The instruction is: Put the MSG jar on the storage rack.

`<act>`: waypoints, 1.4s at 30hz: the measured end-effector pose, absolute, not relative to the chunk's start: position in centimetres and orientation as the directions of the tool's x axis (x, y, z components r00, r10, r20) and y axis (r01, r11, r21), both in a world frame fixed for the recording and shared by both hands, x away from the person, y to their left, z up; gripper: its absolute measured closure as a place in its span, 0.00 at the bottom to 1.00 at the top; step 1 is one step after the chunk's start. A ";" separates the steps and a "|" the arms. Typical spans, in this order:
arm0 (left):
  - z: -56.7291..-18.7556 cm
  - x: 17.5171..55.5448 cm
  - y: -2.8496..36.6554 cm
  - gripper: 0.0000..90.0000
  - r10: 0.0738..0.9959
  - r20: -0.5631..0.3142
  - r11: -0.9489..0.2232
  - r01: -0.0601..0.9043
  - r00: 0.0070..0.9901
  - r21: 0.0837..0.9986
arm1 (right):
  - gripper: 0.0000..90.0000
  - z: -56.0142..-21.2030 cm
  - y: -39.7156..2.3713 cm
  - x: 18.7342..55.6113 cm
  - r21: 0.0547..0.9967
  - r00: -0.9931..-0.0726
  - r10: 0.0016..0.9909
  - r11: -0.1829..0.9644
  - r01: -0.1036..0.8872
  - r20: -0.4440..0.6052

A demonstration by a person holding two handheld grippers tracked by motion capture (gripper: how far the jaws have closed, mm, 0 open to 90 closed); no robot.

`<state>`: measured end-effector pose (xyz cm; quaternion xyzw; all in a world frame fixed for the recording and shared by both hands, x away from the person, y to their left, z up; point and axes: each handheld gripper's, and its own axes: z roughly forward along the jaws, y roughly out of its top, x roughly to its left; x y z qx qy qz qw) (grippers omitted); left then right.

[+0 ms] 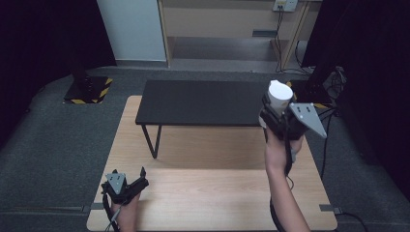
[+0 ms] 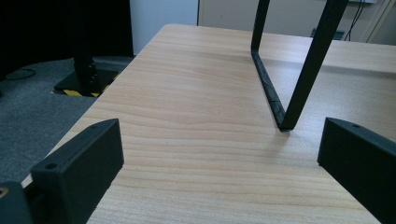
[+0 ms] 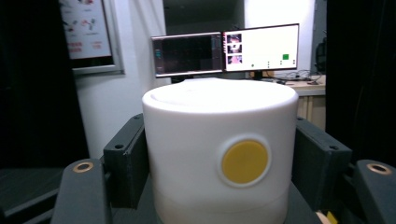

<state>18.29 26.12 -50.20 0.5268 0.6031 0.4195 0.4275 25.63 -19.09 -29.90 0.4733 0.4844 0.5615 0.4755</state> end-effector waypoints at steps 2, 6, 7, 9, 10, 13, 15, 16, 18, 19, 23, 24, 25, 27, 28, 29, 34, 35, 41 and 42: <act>-50.2 18.3 26.2 0.00 0.993 -0.081 0.101 0.276 -0.081 0.956 | 0.34 -29.5 -18.6 27.3 0.995 -0.078 0.995 -0.072 -0.068 0.066; -50.3 18.3 26.3 0.00 0.992 -0.089 0.108 0.270 -0.084 0.957 | 0.34 -29.5 -17.8 30.2 0.997 -0.038 0.998 -0.048 -0.052 0.046; -50.3 18.3 26.3 0.00 0.993 -0.089 0.108 0.270 -0.083 0.957 | 0.34 -29.6 -17.7 30.9 0.998 -0.032 0.998 -0.051 -0.043 0.049; -50.3 18.3 26.3 0.00 0.993 -0.090 0.107 0.269 -0.077 0.957 | 0.34 -29.8 -17.7 32.0 0.998 -0.022 0.999 -0.048 -0.029 0.047; -50.3 18.3 26.3 0.00 0.993 -0.090 0.107 0.269 -0.073 0.957 | 0.34 -30.0 -17.6 32.4 0.999 -0.017 0.999 -0.049 -0.023 0.048; -50.2 18.3 26.2 0.00 0.994 -0.078 0.095 0.273 -0.071 0.957 | 0.34 -30.5 -17.6 33.3 0.999 -0.013 0.999 -0.029 -0.015 0.029; -50.2 18.3 26.2 0.00 0.994 -0.080 0.097 0.273 -0.072 0.957 | 0.34 -30.8 -17.7 33.6 0.999 -0.013 1.000 -0.020 -0.024 0.020; -50.2 18.3 26.2 0.00 0.994 -0.079 0.096 0.273 -0.072 0.957 | 0.34 -30.7 -17.7 33.7 0.999 -0.012 1.000 -0.025 -0.024 0.025; -50.2 18.3 26.2 0.00 0.994 -0.076 0.094 0.274 -0.073 0.957 | 0.34 -30.8 -17.7 33.9 0.999 -0.013 1.000 -0.023 -0.025 0.023; -50.2 18.3 26.1 0.00 0.994 -0.078 0.095 0.274 -0.073 0.957 | 0.34 -30.8 -17.7 34.0 0.999 -0.012 1.000 -0.023 -0.026 0.023; -50.2 18.3 26.2 0.00 0.994 -0.079 0.097 0.277 -0.075 0.956 | 0.34 -31.0 -17.8 34.0 0.999 -0.009 0.999 -0.033 -0.033 0.032; -50.2 18.3 26.1 0.00 0.994 -0.078 0.096 0.276 -0.075 0.956 | 0.34 -31.0 -17.8 34.0 0.999 -0.009 0.999 -0.034 -0.033 0.034; -50.2 18.4 26.1 0.00 0.994 -0.077 0.094 0.277 -0.074 0.956 | 0.34 -31.0 -17.8 34.0 0.999 -0.009 0.999 -0.034 -0.035 0.034; -50.2 18.4 26.1 0.00 0.994 -0.077 0.094 0.277 -0.074 0.956 | 0.34 -31.1 -17.7 33.9 0.999 -0.009 0.999 -0.032 -0.037 0.032; -50.2 18.3 26.1 0.00 0.994 -0.078 0.096 0.277 -0.075 0.956 | 0.34 -31.1 -17.7 33.9 0.999 -0.009 0.999 -0.034 -0.037 0.033; -50.2 18.3 26.1 0.00 0.994 -0.078 0.096 0.277 -0.075 0.956 | 0.34 -31.2 -17.8 33.8 0.999 -0.009 0.999 -0.035 -0.039 0.035; -50.2 18.3 26.2 0.00 0.994 -0.081 0.099 0.278 -0.075 0.956 | 0.34 -31.5 -17.8 33.7 0.998 -0.012 1.000 -0.029 -0.050 0.028; -50.2 18.3 26.2 0.00 0.994 -0.081 0.099 0.278 -0.076 0.955 | 0.34 -31.4 -17.8 33.7 0.998 -0.012 0.999 -0.030 -0.048 0.029; -50.2 18.3 26.2 0.00 0.993 -0.085 0.103 0.277 -0.076 0.955 | 0.27 -31.5 -17.6 33.6 0.999 -0.007 1.000 -0.009 -0.053 0.008; -50.2 18.3 26.2 0.00 0.993 -0.086 0.104 0.277 -0.077 0.955 | 0.21 -31.5 -17.6 33.6 0.998 -0.006 1.000 0.007 -0.058 -0.008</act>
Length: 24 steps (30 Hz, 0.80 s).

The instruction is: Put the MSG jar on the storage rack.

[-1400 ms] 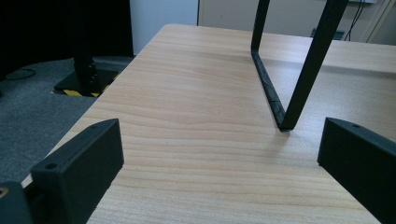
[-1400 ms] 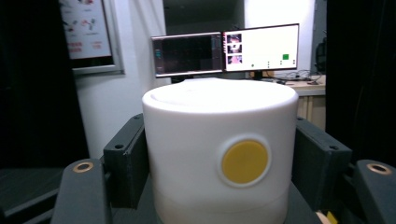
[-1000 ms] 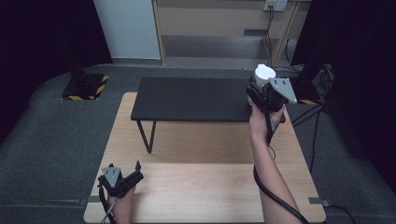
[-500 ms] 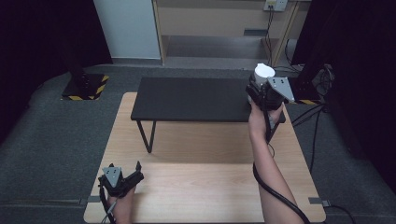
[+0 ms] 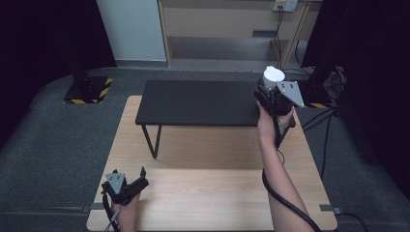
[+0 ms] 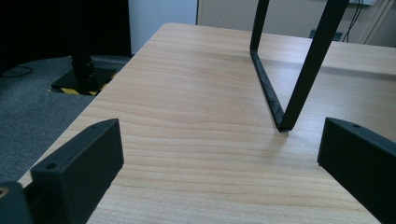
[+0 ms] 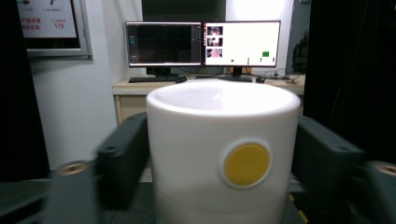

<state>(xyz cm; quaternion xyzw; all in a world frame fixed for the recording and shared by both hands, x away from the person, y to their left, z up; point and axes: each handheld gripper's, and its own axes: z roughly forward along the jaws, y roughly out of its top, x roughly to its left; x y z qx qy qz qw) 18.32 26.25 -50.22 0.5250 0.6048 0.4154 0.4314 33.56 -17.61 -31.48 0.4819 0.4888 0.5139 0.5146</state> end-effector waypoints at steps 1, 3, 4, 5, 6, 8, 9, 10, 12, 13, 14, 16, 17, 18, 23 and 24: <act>-50.2 18.3 26.2 0.00 0.993 -0.086 0.104 0.277 -0.076 0.955 | 0.17 -31.4 -17.8 33.5 0.998 -0.014 1.000 0.017 -0.060 -0.018; -50.2 18.3 26.2 0.00 0.993 -0.085 0.103 0.277 -0.077 0.955 | 0.14 -31.3 -18.0 33.4 0.998 -0.029 0.999 0.014 -0.062 -0.016; -50.2 18.3 26.2 0.00 0.993 -0.085 0.103 0.277 -0.076 0.955 | 0.06 -31.1 -18.4 32.9 0.997 -0.043 0.999 -0.004 -0.071 0.000; -50.2 18.3 26.2 0.00 0.993 -0.086 0.103 0.277 -0.075 0.955 | 0.06 -31.1 -18.4 32.9 0.997 -0.043 0.999 -0.004 -0.071 0.000; -50.2 18.3 26.2 0.00 0.994 -0.085 0.103 0.278 -0.076 0.955 | 0.01 -31.2 -18.4 32.5 0.997 -0.035 0.999 -0.010 -0.082 0.007; -50.2 18.3 26.2 0.00 0.994 -0.084 0.102 0.279 -0.075 0.955 | 0.01 -31.4 -18.9 31.5 0.995 -0.049 0.999 -0.018 -0.098 0.014; -50.2 18.3 26.2 0.00 0.994 -0.084 0.102 0.278 -0.074 0.955 | 0.01 -31.5 -19.4 30.9 0.994 -0.060 0.998 -0.020 -0.103 0.014; -50.2 18.3 26.2 0.00 0.994 -0.085 0.103 0.278 -0.075 0.955 | 0.01 -31.6 -19.8 30.3 0.994 -0.069 0.998 -0.023 -0.108 0.016; -50.2 18.3 26.3 0.00 0.993 -0.088 0.106 0.276 -0.076 0.955 | 0.01 -32.2 -20.9 28.8 0.992 -0.088 0.996 -0.025 -0.120 0.015; -50.2 18.3 26.3 0.00 0.993 -0.090 0.108 0.275 -0.077 0.955 | 0.01 -32.6 -21.4 28.0 0.992 -0.093 0.996 -0.025 -0.126 0.013; -50.3 18.3 26.3 0.00 0.993 -0.089 0.108 0.274 -0.080 0.956 | 0.01 -33.1 -22.0 27.2 0.991 -0.097 0.995 -0.023 -0.132 0.011; -50.3 18.2 26.2 0.00 0.991 -0.096 0.117 0.267 -0.091 0.957 | 0.01 -34.3 -23.1 25.4 0.990 -0.097 0.995 -0.014 -0.140 0.000; -50.3 18.1 26.2 0.00 0.990 -0.100 0.122 0.263 -0.094 0.957 | 0.01 -35.7 -24.3 23.7 0.990 -0.095 0.995 -0.005 -0.139 -0.008; -50.3 18.1 26.2 0.00 0.990 -0.100 0.122 0.261 -0.097 0.957 | 0.01 -36.2 -24.9 23.1 0.991 -0.100 0.995 -0.003 -0.135 -0.011; -50.2 18.0 25.8 0.00 0.991 -0.077 0.104 0.266 -0.108 0.958 | 0.01 -39.5 -28.3 20.9 0.998 -0.150 0.988 0.026 -0.061 -0.035; -50.2 18.0 25.8 0.00 0.991 -0.081 0.107 0.266 -0.108 0.958 | 0.01 -40.6 -28.9 20.5 0.998 -0.146 0.989 0.022 -0.051 -0.030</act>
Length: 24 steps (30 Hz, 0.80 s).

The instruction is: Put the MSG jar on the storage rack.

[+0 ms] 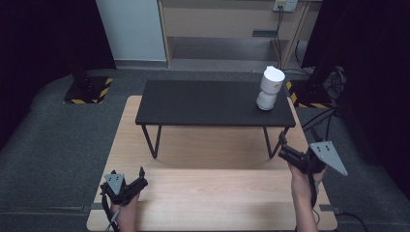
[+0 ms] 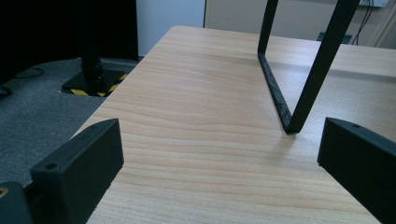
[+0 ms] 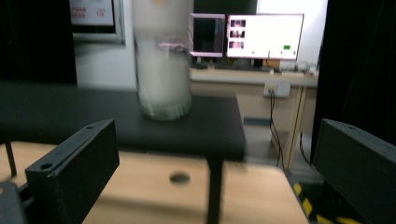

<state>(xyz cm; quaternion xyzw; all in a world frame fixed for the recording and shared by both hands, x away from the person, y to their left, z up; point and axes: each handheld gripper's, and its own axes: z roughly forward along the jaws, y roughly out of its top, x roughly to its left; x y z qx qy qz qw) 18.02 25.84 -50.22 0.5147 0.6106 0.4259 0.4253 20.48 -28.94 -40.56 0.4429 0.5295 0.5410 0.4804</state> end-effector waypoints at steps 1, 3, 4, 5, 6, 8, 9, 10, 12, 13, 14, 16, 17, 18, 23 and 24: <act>-50.2 18.0 25.9 0.00 0.990 -0.083 0.110 0.268 -0.109 0.957 | 0.01 -41.6 -29.5 20.1 0.999 -0.137 0.990 0.014 -0.038 -0.019; -50.2 18.0 25.9 0.00 0.991 -0.086 0.112 0.271 -0.107 0.956 | 0.01 -43.7 -30.6 19.7 1.000 -0.117 0.993 -0.008 -0.008 0.007; -50.1 18.0 25.9 0.00 0.991 -0.084 0.110 0.275 -0.104 0.955 | 0.01 -44.7 -31.0 19.5 1.000 -0.102 0.995 -0.013 0.004 0.013; -50.1 18.1 25.9 0.00 0.991 -0.083 0.109 0.278 -0.101 0.954 | 0.01 -45.6 -31.4 19.4 1.000 -0.094 0.995 -0.016 0.016 0.017; -50.1 18.1 25.9 0.00 0.992 -0.080 0.104 0.281 -0.098 0.954 | 0.01 -46.5 -31.9 19.3 0.999 -0.090 0.996 -0.019 0.029 0.021; -50.0 18.1 25.9 0.00 0.993 -0.073 0.098 0.287 -0.096 0.953 | 0.01 -48.1 -32.8 19.2 0.998 -0.087 0.996 -0.014 0.054 0.019; -50.0 18.2 25.8 0.00 0.993 -0.066 0.093 0.294 -0.100 0.951 | 0.01 -49.2 -33.7 19.1 0.997 -0.108 0.994 -0.020 0.072 0.028; -50.0 18.2 25.8 0.00 0.992 -0.067 0.095 0.297 -0.104 0.950 | 0.01 -49.8 -34.1 19.1 0.996 -0.113 0.993 -0.026 0.084 0.035; -49.9 18.2 25.8 0.00 0.992 -0.069 0.098 0.297 -0.106 0.950 | 0.01 -50.7 -34.5 18.9 0.994 -0.104 0.993 -0.044 0.098 0.054; -49.9 18.2 25.8 0.00 0.992 -0.068 0.097 0.298 -0.106 0.950 | 0.01 -51.0 -34.6 18.9 0.994 -0.100 0.994 -0.044 0.103 0.055; -49.9 18.2 25.8 0.00 0.992 -0.068 0.097 0.299 -0.105 0.949 | 0.01 -51.2 -34.6 18.8 0.994 -0.095 0.994 -0.042 0.105 0.052; -49.9 18.2 25.8 0.00 0.992 -0.068 0.096 0.299 -0.102 0.949 | 0.01 -51.6 -34.7 18.7 0.993 -0.094 0.994 -0.038 0.110 0.049; -49.9 18.2 25.8 0.00 0.992 -0.068 0.096 0.300 -0.102 0.949 | 0.01 -51.8 -34.7 18.6 0.993 -0.094 0.995 -0.034 0.114 0.045; -49.9 18.2 25.8 0.00 0.992 -0.069 0.097 0.301 -0.102 0.949 | 0.01 -52.0 -34.8 18.6 0.993 -0.095 0.995 -0.030 0.118 0.041; -50.0 18.2 25.9 0.00 0.992 -0.078 0.103 0.300 -0.095 0.948 | 0.01 -52.4 -34.9 18.3 0.993 -0.108 0.994 -0.020 0.118 0.033; -49.9 18.2 26.0 0.00 0.993 -0.078 0.103 0.301 -0.094 0.948 | 0.01 -52.4 -34.8 18.3 0.993 -0.110 0.994 -0.010 0.120 0.024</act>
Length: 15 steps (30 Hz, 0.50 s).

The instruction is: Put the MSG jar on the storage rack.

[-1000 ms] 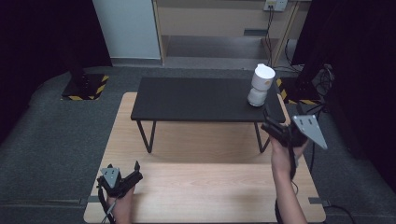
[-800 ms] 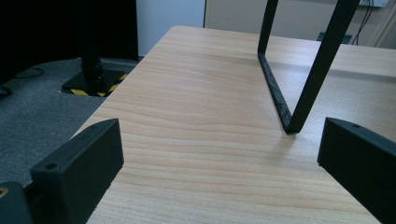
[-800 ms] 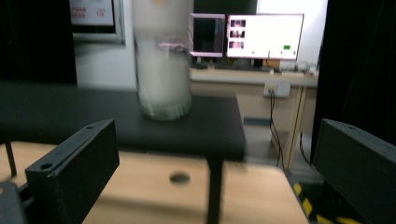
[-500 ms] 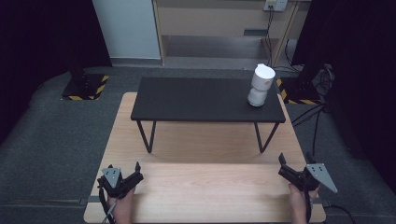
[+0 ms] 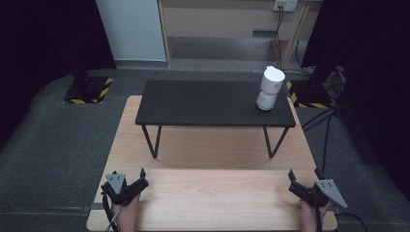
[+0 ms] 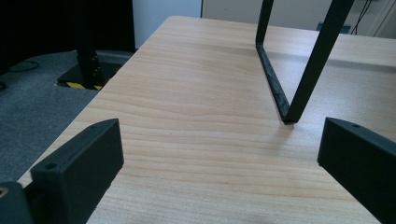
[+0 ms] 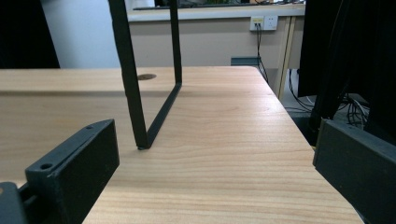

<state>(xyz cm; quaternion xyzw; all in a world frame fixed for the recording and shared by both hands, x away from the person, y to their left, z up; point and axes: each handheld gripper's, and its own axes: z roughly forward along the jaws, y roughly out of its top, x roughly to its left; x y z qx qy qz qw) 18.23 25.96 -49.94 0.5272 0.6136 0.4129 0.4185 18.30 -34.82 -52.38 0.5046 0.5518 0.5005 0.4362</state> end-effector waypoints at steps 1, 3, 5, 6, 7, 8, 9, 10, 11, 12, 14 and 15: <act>-49.9 18.2 26.0 0.00 0.993 -0.078 0.103 0.301 -0.094 0.948 | 0.01 -52.4 -34.9 18.3 0.993 -0.119 0.993 -0.006 0.120 0.020; -50.0 18.2 26.0 0.00 0.993 -0.080 0.103 0.300 -0.090 0.948 | 0.01 -52.3 -34.8 18.3 0.992 -0.117 0.993 0.001 0.126 0.014; -50.0 18.2 26.0 0.00 0.993 -0.081 0.104 0.300 -0.090 0.948 | 0.01 -52.3 -34.7 18.3 0.991 -0.114 0.993 0.006 0.133 0.010; -50.0 18.2 26.1 0.00 0.993 -0.082 0.105 0.300 -0.088 0.948 | 0.01 -52.3 -34.7 18.3 0.991 -0.113 0.994 0.007 0.134 0.008; -50.0 18.2 26.1 0.00 0.993 -0.082 0.105 0.300 -0.088 0.948 | 0.01 -52.3 -34.7 18.3 0.991 -0.113 0.994 0.007 0.134 0.008; -50.0 18.2 26.1 0.00 0.993 -0.083 0.105 0.301 -0.088 0.948 | 0.01 -52.2 -34.6 18.3 0.990 -0.113 0.994 0.007 0.138 0.009; -50.0 18.2 26.1 0.00 0.993 -0.083 0.105 0.300 -0.087 0.948 | 0.01 -52.2 -34.6 18.4 0.990 -0.112 0.994 0.009 0.140 0.007; -50.0 18.2 26.1 0.00 0.993 -0.083 0.106 0.300 -0.086 0.948 | 0.01 -52.2 -34.6 18.4 0.990 -0.114 0.994 0.010 0.140 0.006; -50.0 18.2 26.1 0.00 0.993 -0.084 0.106 0.300 -0.086 0.948 | 0.01 -52.2 -34.6 18.3 0.990 -0.115 0.993 0.011 0.141 0.005; -50.0 18.2 26.1 0.00 0.993 -0.084 0.106 0.301 -0.086 0.948 | 0.01 -52.2 -34.6 18.3 0.990 -0.115 0.993 0.011 0.142 0.005; -50.0 18.2 26.1 0.00 0.993 -0.085 0.107 0.301 -0.085 0.948 | 0.01 -52.1 -34.6 18.3 0.989 -0.115 0.993 0.013 0.144 0.004; -50.0 18.2 26.1 0.00 0.993 -0.086 0.107 0.301 -0.084 0.948 | 0.01 -52.1 -34.6 18.3 0.989 -0.116 0.993 0.013 0.145 0.004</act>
